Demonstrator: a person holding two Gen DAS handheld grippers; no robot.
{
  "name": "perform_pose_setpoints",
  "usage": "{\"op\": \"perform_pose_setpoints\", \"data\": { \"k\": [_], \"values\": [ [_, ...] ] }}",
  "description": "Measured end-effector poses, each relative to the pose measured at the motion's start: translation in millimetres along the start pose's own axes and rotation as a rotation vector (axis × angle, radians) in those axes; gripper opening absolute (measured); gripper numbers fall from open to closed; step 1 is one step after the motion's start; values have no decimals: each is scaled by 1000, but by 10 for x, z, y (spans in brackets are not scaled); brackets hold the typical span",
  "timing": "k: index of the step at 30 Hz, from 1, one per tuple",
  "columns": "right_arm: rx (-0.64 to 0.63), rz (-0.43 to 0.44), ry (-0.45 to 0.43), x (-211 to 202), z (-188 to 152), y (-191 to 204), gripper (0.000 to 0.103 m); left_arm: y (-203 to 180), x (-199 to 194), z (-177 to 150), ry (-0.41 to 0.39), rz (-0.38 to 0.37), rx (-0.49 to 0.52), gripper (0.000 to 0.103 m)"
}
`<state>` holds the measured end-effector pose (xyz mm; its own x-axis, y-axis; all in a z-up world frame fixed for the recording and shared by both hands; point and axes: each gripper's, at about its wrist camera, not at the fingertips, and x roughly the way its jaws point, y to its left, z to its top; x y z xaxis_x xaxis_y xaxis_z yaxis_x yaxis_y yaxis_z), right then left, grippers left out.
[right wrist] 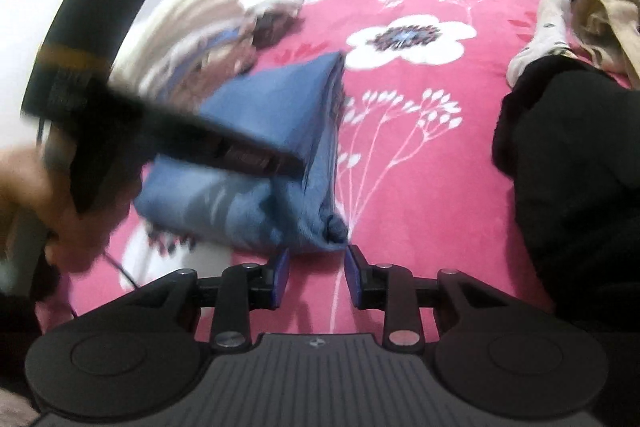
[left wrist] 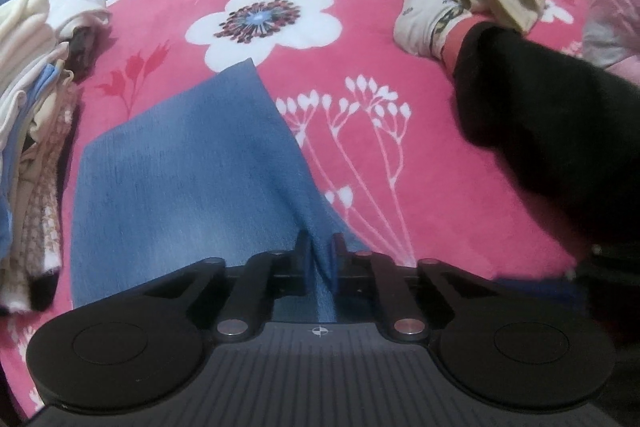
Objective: Fold clothes
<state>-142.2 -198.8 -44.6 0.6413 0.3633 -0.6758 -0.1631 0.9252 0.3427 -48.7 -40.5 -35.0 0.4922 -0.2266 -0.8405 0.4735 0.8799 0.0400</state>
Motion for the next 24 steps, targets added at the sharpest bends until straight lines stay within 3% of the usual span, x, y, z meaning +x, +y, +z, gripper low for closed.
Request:
{"op": "perform_pose_setpoints", "data": {
  "k": [2,5,11,15,18,24],
  "values": [
    [52,10,-3,6,30,-93,17,47,-32,-26,-12,-22,-13,5],
    [116,16,40,110,74,-196,8,126,-10,-73,-19,-56,-40,5],
    [224,36,135,446,137,-296,8,298,29,-132,-43,-143,-105,5],
    [295,88,121,524,186,-348,5,381,43,-164,-44,-180,-145,5],
    [273,138,99,552,260,-296,4,402,63,-177,-43,-198,-157,5],
    [310,190,129,761,321,-309,4,441,81,-214,-39,-225,-175,6]
  ]
}}
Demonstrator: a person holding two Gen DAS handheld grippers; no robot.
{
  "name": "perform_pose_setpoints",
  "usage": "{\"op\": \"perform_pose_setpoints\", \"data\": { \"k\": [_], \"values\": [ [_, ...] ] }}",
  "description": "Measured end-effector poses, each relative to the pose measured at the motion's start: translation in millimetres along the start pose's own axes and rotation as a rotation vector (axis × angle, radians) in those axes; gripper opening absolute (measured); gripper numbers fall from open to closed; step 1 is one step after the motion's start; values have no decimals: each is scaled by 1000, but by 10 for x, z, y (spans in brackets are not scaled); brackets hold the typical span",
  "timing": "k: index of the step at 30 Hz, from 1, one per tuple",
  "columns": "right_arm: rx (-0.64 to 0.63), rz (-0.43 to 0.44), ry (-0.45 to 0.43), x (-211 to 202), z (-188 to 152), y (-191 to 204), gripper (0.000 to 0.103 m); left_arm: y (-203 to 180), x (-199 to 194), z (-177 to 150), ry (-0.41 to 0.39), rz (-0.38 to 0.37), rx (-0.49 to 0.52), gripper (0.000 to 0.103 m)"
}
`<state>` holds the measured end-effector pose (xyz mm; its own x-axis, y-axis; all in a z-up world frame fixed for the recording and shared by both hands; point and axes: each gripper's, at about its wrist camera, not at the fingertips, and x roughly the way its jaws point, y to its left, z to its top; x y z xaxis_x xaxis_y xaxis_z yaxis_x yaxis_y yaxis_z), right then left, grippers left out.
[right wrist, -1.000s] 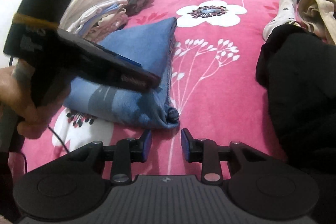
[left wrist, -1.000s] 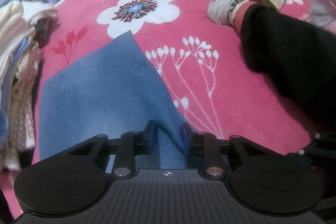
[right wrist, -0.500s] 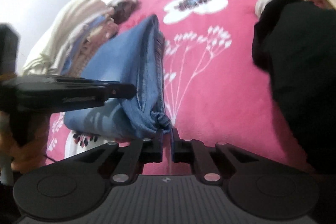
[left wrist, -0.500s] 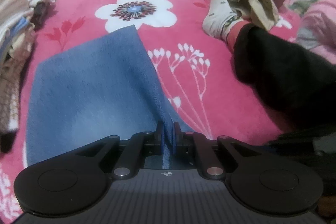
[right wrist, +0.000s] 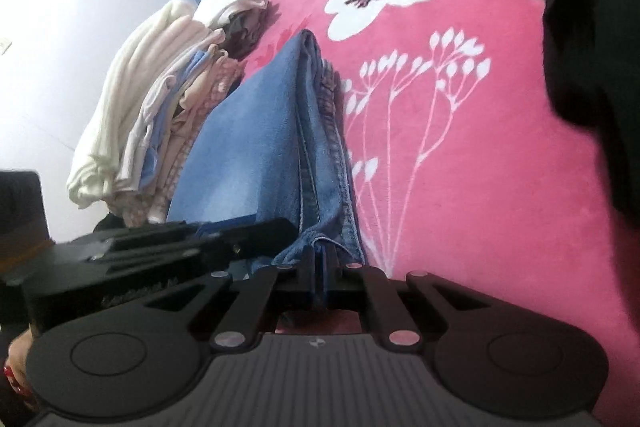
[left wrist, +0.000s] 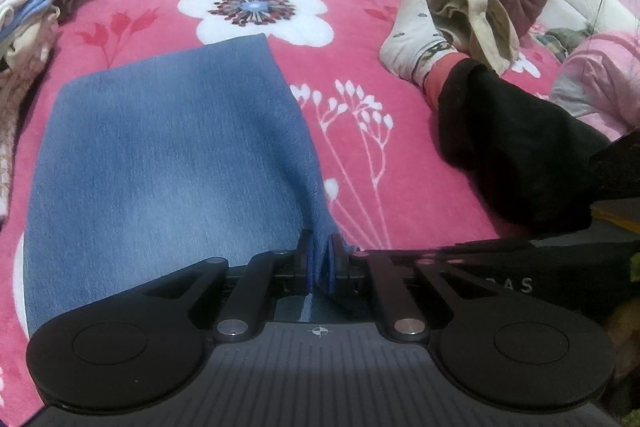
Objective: Fold clothes
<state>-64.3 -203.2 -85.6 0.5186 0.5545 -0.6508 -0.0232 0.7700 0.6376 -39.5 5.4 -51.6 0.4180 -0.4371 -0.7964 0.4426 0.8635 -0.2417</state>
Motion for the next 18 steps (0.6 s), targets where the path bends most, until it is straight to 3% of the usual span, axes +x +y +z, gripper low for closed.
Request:
{"op": "perform_pose_setpoints", "data": {
  "k": [4,9,14,18],
  "values": [
    [11,10,-9,-22,-20,-14,4,73,17,56,28,-41,-53,11],
    [-128,-26,-39,-99,-123,139,4,76,95,181,72,-82,-107,33],
    [-276,-74,-61,-143,-223,302,4,-256,272,290,141,54,39,36],
    [-296,-87,-68,-161,-251,312,5,-511,417,320,195,186,137,34]
  ]
}}
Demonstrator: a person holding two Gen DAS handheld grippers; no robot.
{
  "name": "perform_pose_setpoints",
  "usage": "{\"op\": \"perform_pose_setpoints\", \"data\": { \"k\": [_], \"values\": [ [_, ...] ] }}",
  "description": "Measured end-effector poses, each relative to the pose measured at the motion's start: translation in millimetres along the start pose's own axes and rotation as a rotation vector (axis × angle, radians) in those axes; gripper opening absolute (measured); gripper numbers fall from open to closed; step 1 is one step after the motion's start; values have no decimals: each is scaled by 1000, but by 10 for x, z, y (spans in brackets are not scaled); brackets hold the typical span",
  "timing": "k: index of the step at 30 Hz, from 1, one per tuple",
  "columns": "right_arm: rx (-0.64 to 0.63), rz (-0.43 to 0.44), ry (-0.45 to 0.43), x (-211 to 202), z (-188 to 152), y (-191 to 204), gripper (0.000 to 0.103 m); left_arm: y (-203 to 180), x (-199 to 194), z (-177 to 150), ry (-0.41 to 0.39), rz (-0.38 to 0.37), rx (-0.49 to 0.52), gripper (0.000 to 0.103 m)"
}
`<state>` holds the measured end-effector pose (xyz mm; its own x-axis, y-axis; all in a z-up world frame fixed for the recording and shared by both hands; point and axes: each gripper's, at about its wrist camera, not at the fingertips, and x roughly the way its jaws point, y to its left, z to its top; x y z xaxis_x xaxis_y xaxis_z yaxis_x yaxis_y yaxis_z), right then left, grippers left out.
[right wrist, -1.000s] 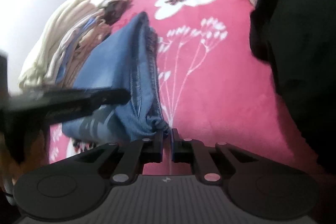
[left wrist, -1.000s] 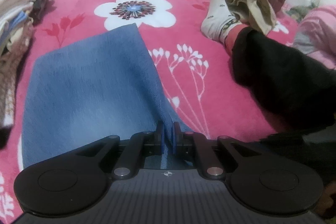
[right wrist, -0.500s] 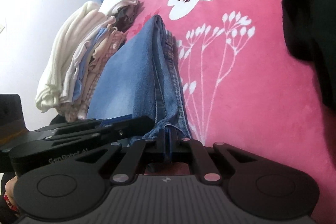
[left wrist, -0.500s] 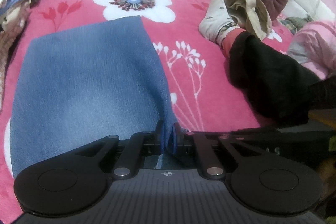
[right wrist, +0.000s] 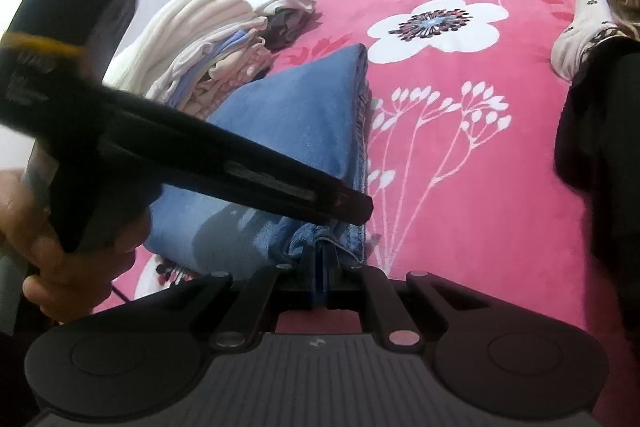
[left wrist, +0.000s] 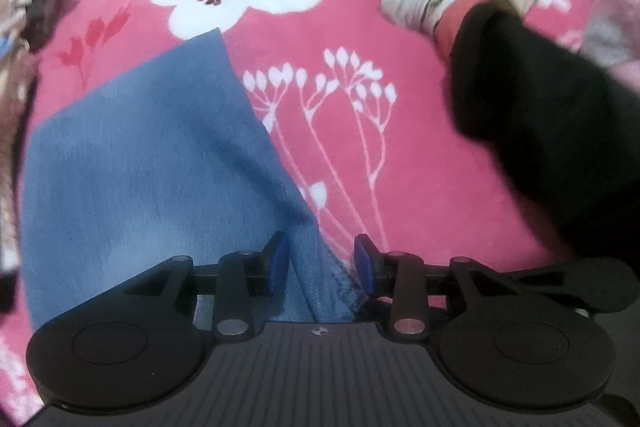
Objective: Fold clothes
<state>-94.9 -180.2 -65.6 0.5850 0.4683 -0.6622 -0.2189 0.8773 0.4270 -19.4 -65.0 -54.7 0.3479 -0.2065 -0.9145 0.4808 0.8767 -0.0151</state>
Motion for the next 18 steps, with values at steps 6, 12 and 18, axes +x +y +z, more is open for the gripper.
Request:
{"op": "perform_pose_setpoints", "data": {
  "k": [6,12,18],
  "values": [
    [116,30,11,-46,-4,-180,6,-165,55,-6,34,151,70,14],
    [329,108,21,-118,-45,-517,7,-152,-66,-2,29,191,32,6],
    [431,109,-9,-169,-72,-713,7,-77,-329,-93,-24,207,17,5]
  ]
}}
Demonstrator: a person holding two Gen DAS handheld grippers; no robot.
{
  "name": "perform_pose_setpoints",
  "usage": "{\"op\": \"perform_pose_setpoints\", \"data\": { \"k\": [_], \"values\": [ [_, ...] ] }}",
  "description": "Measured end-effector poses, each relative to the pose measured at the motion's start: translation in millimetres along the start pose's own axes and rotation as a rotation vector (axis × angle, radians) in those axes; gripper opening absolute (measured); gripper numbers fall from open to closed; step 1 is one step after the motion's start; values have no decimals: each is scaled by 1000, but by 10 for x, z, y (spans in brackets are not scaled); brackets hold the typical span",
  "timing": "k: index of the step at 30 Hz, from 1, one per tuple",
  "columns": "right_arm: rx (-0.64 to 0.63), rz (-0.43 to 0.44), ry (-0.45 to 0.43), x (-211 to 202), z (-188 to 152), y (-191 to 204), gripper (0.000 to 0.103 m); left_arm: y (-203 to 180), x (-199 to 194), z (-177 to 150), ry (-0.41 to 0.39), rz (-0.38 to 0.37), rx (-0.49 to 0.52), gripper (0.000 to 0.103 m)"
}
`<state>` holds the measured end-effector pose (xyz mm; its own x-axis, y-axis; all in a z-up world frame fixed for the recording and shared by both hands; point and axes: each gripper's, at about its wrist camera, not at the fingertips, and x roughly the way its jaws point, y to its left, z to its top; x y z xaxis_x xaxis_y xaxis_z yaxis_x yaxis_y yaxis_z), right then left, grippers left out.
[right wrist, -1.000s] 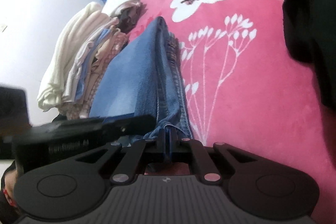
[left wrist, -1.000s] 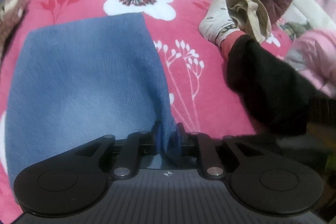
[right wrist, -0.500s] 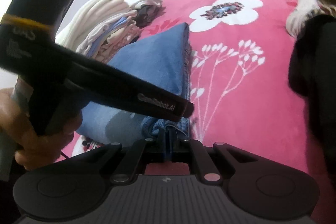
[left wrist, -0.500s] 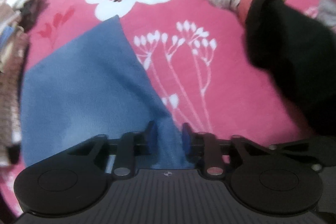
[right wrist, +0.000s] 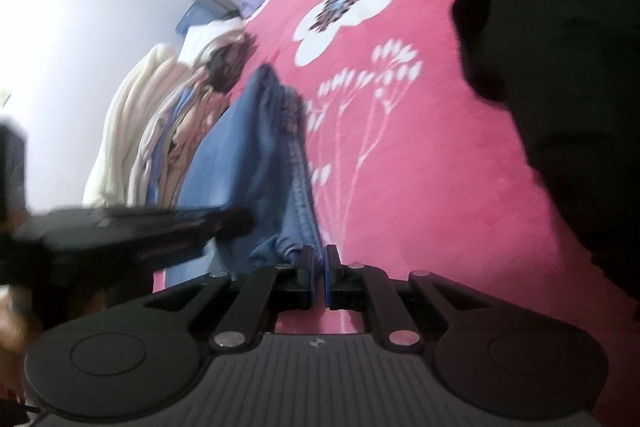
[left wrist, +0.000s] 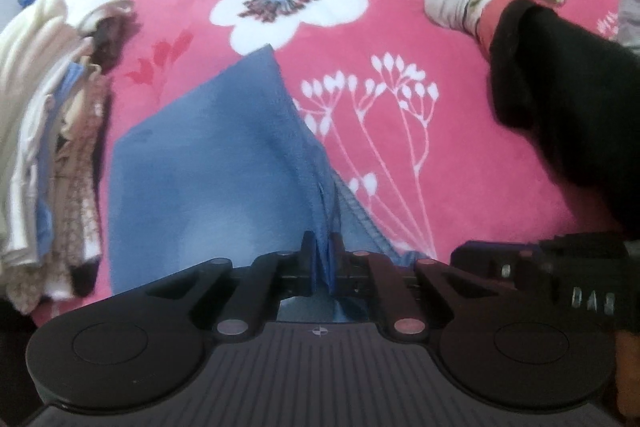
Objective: Fold clothes
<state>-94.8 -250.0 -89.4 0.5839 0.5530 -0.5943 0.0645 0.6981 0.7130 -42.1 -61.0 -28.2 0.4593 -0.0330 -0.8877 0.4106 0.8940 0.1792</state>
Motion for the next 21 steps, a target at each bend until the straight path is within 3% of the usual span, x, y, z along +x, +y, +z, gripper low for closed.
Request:
{"op": "perform_pose_setpoints", "data": {
  "k": [5,11,16,18,21],
  "values": [
    [24,19,-17,-8,30,-34,7,97,-78,-81,-46,-31,-48,5],
    [0,37,29,-14,229,27,10,306,-120,-241,-125,-133,-177,5],
    [-185,5,244,72,516,281,10,464,-145,-394,-197,-209,-264,4],
    [-221,-48,332,141,588,310,10,523,-160,-453,-224,-244,-289,2],
    [-115,-87,444,304,579,169,10,581,-151,-512,-246,-285,-313,2]
  ]
}}
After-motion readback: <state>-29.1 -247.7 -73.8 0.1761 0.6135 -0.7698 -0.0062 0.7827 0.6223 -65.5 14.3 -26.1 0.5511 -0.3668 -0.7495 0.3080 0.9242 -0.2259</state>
